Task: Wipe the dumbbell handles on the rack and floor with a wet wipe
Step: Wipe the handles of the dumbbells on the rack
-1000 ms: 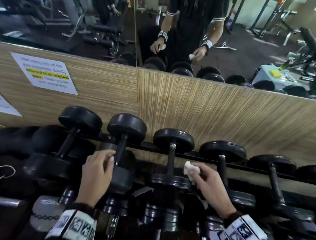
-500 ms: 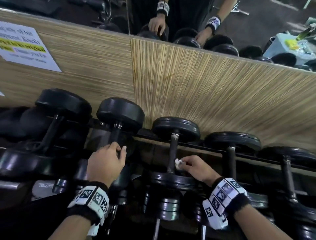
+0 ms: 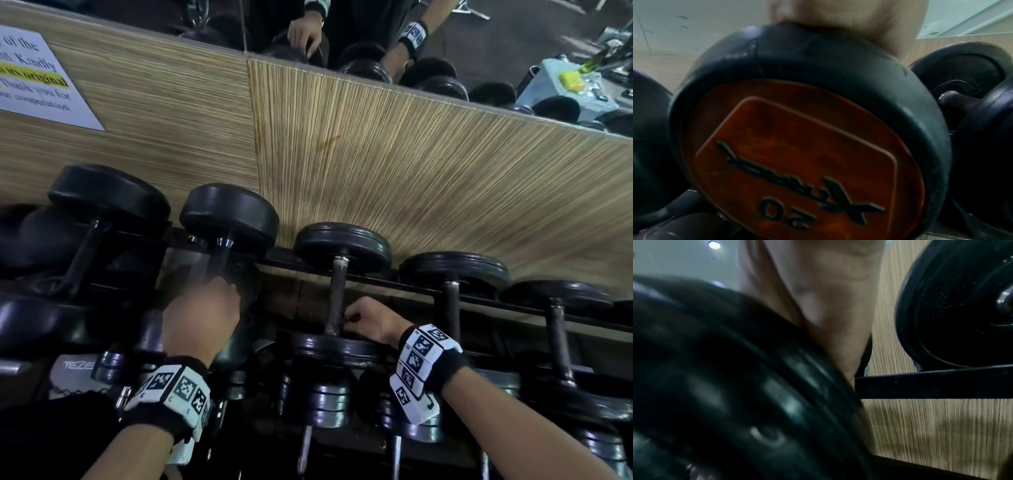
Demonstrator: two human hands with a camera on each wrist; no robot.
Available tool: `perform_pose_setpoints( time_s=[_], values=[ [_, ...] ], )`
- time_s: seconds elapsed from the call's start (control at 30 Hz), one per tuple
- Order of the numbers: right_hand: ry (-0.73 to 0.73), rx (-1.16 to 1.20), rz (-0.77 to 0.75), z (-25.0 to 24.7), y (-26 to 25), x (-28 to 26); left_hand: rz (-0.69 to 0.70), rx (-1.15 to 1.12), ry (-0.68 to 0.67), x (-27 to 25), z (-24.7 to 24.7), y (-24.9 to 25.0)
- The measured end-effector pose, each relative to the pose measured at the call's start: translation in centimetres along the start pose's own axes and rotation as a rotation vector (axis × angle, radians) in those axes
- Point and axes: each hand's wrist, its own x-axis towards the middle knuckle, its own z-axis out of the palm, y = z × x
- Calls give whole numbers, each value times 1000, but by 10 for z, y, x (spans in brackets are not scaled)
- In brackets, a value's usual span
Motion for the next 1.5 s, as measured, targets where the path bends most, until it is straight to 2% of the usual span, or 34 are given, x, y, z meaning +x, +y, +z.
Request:
perform_pose_setpoints(
  time_s=[0.07, 0.23, 0.43, 0.57, 0.7, 0.8, 0.87, 0.93, 1.1, 1.27, 1.4, 1.5],
  values=[
    [-23, -8, -20, -3, -2, -2, 0, 7, 3, 0, 1, -1],
    [42, -90, 99, -4, -2, 5, 0, 10, 14, 0, 0, -1],
    [-16, 167, -44, 2, 4, -2, -6, 19, 5, 0, 0, -1],
    [24, 185, -79, -2, 7, -11, -3, 17, 4, 0, 0, -1],
    [49, 153, -130, -15, -3, -35, -14, 37, -1, 1, 2, 0],
    [31, 103, -243, -21, -30, -46, -14, 44, 9, 0, 2, 2],
    [121, -22, -324, -17, -51, -41, -17, 41, 10, -2, 1, 2],
    [182, -90, -343, -15, -60, -31, -17, 31, 24, -3, 0, 3],
    [-17, -197, -267, -19, -47, -23, -3, 7, 65, -6, -4, 3],
    [29, -141, -182, -19, -31, -30, 14, -47, 88, -8, -8, 3],
    [84, -139, -9, -15, -14, -33, 1, -19, 78, -6, -5, 3],
    [139, -40, 181, -4, -9, -14, 5, 5, 51, -5, -5, 5]
  ],
)
